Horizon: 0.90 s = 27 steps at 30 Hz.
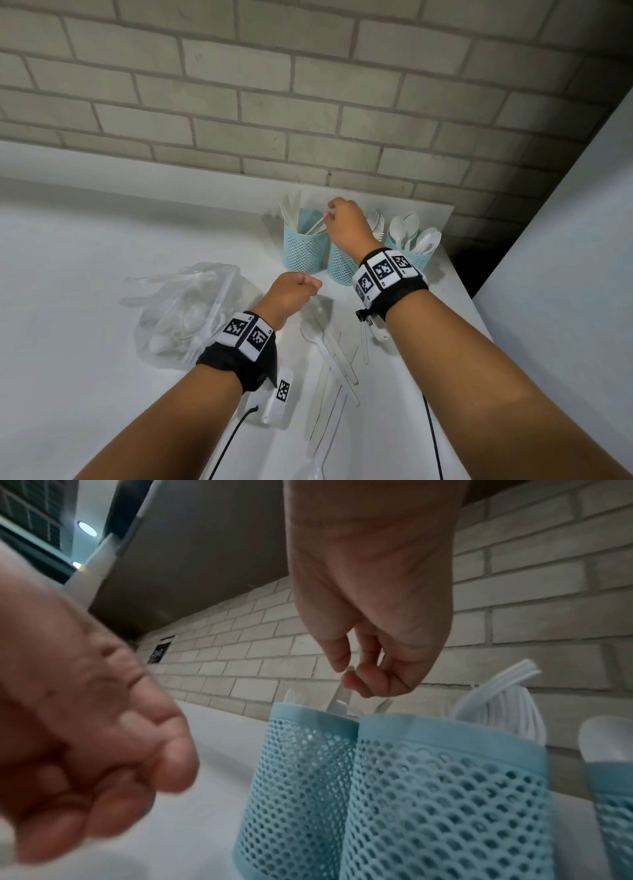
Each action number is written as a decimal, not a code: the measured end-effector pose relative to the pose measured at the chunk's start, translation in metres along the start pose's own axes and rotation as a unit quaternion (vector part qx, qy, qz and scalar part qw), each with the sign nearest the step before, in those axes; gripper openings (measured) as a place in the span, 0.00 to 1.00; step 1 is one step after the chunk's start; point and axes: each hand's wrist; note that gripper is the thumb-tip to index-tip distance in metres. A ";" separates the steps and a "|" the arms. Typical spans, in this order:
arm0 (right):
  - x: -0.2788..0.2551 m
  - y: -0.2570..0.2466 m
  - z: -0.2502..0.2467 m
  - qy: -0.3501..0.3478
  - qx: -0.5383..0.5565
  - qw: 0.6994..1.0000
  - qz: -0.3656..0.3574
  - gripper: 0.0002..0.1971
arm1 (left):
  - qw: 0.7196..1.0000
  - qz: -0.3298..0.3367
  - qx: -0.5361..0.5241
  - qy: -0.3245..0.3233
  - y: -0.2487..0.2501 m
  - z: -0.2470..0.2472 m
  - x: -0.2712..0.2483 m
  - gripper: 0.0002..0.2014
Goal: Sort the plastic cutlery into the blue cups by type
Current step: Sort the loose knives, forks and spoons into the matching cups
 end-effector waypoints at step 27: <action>-0.112 0.033 0.008 -0.286 -0.051 0.941 0.174 0.13 | 0.863 -0.018 0.503 -0.033 -0.009 0.035 -0.040 0.32</action>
Point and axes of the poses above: each hand's wrist, its own x-axis towards the middle knuckle, its own z-axis out of the palm, y = z × x, and after that the axes turned 6 degrees about -z, right-handed
